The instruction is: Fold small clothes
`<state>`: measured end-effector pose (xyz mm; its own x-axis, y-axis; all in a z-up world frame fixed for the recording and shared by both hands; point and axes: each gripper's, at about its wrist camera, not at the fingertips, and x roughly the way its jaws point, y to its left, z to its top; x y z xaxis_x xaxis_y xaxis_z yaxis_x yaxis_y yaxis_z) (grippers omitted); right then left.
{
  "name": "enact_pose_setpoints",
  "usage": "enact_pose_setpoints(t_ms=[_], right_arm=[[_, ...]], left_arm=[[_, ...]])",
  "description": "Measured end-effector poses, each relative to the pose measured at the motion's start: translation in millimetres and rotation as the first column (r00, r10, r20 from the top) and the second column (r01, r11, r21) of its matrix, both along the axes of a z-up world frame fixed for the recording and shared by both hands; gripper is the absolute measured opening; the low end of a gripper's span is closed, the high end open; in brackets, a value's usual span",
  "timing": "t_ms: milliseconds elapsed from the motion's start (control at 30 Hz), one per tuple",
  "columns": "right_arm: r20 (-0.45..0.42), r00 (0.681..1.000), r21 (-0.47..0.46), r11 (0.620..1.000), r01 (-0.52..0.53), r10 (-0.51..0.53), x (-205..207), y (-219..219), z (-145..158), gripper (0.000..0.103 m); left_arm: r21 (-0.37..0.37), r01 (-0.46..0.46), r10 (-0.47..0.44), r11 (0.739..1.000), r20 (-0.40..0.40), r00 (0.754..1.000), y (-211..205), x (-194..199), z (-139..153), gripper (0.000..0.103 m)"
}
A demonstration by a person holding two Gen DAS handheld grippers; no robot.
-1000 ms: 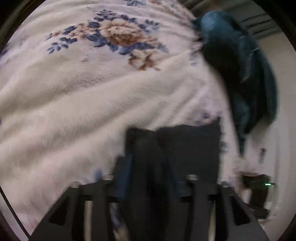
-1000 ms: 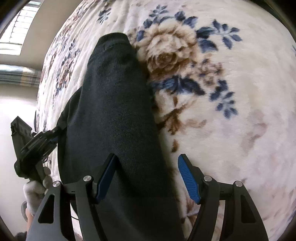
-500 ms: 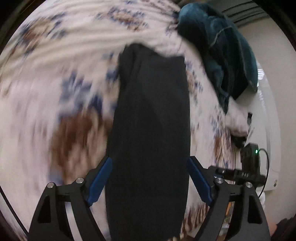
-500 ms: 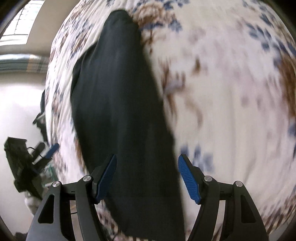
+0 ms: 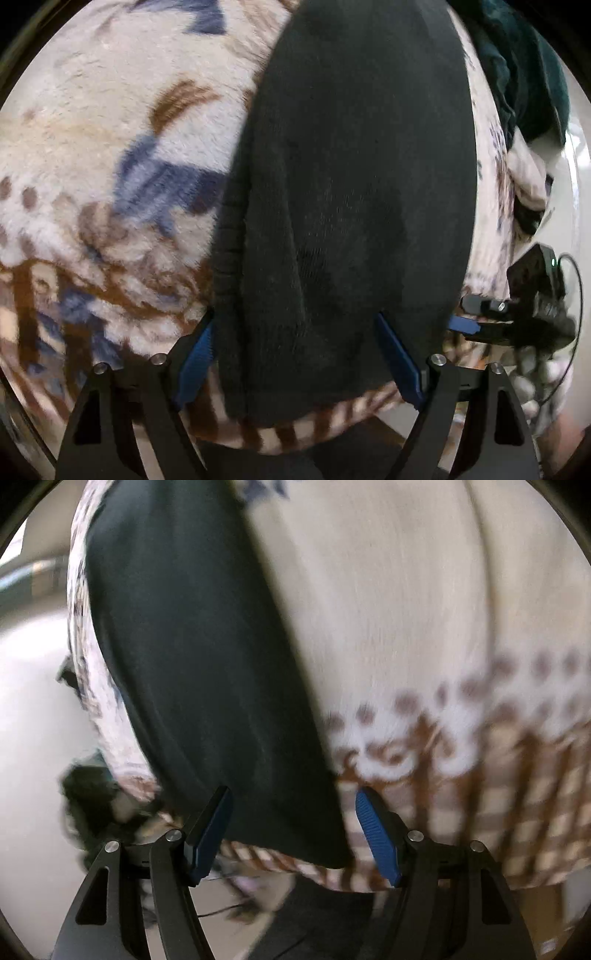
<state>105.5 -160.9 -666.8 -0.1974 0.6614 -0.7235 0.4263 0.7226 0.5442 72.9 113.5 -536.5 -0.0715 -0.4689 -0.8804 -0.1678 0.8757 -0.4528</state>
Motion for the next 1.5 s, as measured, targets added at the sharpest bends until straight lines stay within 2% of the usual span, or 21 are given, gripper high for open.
enact_pose_setpoints(t_ms=[67, 133, 233, 267, 333, 367, 400, 433, 467, 567, 667, 767, 900, 967, 1067, 1100, 1200, 1333, 1433, 1500], right_arm=[[-0.034, 0.998, 0.058, 0.996, 0.060, -0.058, -12, 3, -17, 0.071], [-0.030, 0.997, 0.077, 0.994, 0.075, -0.073, -16, 6, -25, 0.071], [-0.018, 0.993, 0.126, 0.985, 0.116, -0.115, -23, 8, -27, 0.071], [-0.015, 0.993, 0.143, 0.983, 0.119, -0.118, -25, 13, -27, 0.071], [-0.010, 0.992, 0.171, 0.977, 0.128, -0.128, -30, 17, -27, 0.070], [-0.006, 0.991, 0.184, 0.974, 0.130, -0.131, -30, 21, -29, 0.069], [-0.002, 0.991, 0.189, 0.973, 0.129, -0.131, -32, 23, -28, 0.051], [0.001, 0.992, 0.178, 0.976, 0.123, -0.125, -35, 26, -27, 0.021], [0.001, 0.993, 0.171, 0.978, 0.119, -0.121, -32, 31, -27, 0.015], [0.031, 0.991, 0.159, 0.980, 0.122, -0.128, -37, 33, -15, 0.014], [0.058, 0.988, 0.169, 0.977, 0.130, -0.142, -36, 34, 2, 0.013], [0.106, 0.982, 0.199, 0.971, 0.131, -0.155, -33, 36, 35, 0.013], [0.181, 0.965, 0.238, 0.961, 0.142, -0.188, -15, 33, 85, 0.013], [0.207, 0.954, 0.255, 0.953, 0.160, -0.216, 0, 30, 106, 0.013], [0.259, 0.934, 0.257, 0.950, 0.178, -0.245, 41, 20, 132, 0.013], [0.275, 0.927, 0.259, 0.948, 0.183, -0.254, 57, 20, 140, 0.012], [0.335, 0.898, 0.246, 0.946, 0.211, -0.287, 123, 6, 157, 0.012], [0.392, 0.864, 0.216, 0.945, 0.246, -0.315, 203, -4, 162, 0.012], [0.410, 0.851, 0.177, 0.944, 0.278, -0.327, 264, -10, 153, 0.012], [0.412, 0.841, 0.159, 0.937, 0.312, -0.350, 309, -15, 143, 0.012]], left_arm=[[-0.001, -0.006, 0.006, 1.000, 0.018, 1.000, -2, 2, -1, 0.085], [-0.008, -0.027, 0.027, 1.000, 0.014, 1.000, -1, 4, -1, 0.085], [-0.015, 0.001, -0.001, 1.000, 0.036, 0.999, -3, 6, 4, 0.085], [-0.007, 0.020, -0.020, 1.000, 0.055, 0.998, -7, 2, 4, 0.082], [0.010, 0.042, -0.042, 0.999, 0.090, 0.995, -12, -7, 7, 0.057], [-0.001, 0.022, -0.022, 1.000, 0.100, 0.995, -9, -10, 9, 0.026], [-0.033, -0.007, 0.010, 0.999, 0.092, 0.996, -5, -14, 8, 0.007], [-0.066, -0.051, 0.056, 0.997, 0.086, 0.995, 1, -16, 9, 0.007], [-0.084, -0.078, 0.086, 0.993, 0.087, 0.993, 2, -20, 9, 0.007], [-0.152, -0.162, 0.177, 0.975, 0.087, 0.980, 11, -22, 26, 0.007], [-0.209, -0.203, 0.229, 0.957, 0.105, 0.968, 21, -18, 51, 0.007], [-0.257, -0.227, 0.268, 0.940, 0.140, 0.953, 28, -5, 80, 0.007], [-0.335, -0.234, 0.312, 0.912, 0.200, 0.929, 33, 33, 118, 0.007], [-0.377, -0.219, 0.318, 0.900, 0.222, 0.922, 28, 70, 130, 0.007], [-0.408, -0.203, 0.326, 0.890, 0.258, 0.909, 30, 120, 138, 0.007], [-0.415, -0.202, 0.333, 0.887, 0.271, 0.903, 28, 148, 139, 0.007], [-0.416, -0.184, 0.326, 0.890, 0.302, 0.896, 35, 197, 136, 0.007], [-0.407, -0.160, 0.305, 0.900, 0.324, 0.896, 31, 290, 119, 0.007], [-0.391, -0.147, 0.285, 0.909, 0.323, 0.903, 26, 349, 103, 0.007], [-0.377, -0.175, 0.303, 0.910, 0.315, 0.899, 26, 388, 88, 0.007]])
